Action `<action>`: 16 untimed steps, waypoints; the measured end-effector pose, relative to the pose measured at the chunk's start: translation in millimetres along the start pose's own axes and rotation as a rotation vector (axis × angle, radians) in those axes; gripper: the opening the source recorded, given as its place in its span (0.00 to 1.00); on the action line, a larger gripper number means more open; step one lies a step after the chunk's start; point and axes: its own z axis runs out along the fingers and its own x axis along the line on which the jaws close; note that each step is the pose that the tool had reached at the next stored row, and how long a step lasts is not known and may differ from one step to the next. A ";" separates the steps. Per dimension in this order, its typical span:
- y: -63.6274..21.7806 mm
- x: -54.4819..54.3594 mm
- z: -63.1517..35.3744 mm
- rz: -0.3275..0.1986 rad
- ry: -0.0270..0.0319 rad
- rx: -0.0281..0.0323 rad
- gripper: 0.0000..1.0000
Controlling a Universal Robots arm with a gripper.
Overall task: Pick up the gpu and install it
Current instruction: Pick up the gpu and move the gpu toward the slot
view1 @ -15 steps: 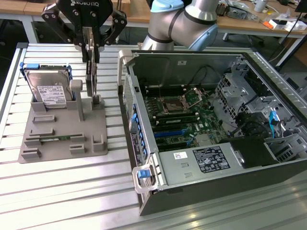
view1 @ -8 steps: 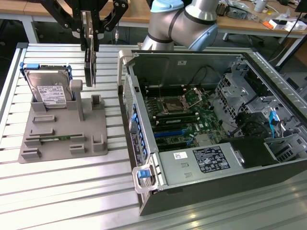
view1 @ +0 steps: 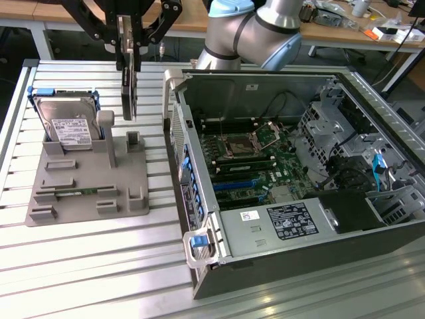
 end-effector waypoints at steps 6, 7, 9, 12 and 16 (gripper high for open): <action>1.1 -14.7 0.4 0.000 -0.0001 0.0009 0.26; 1.2 -16.7 0.4 0.000 0.0000 0.0012 0.26; 1.6 -22.3 0.7 0.000 -0.0001 0.0014 0.26; 2.5 -33.7 1.0 0.000 -0.0001 0.0016 0.26; 3.5 -47.3 1.3 0.000 -0.0001 0.0016 0.26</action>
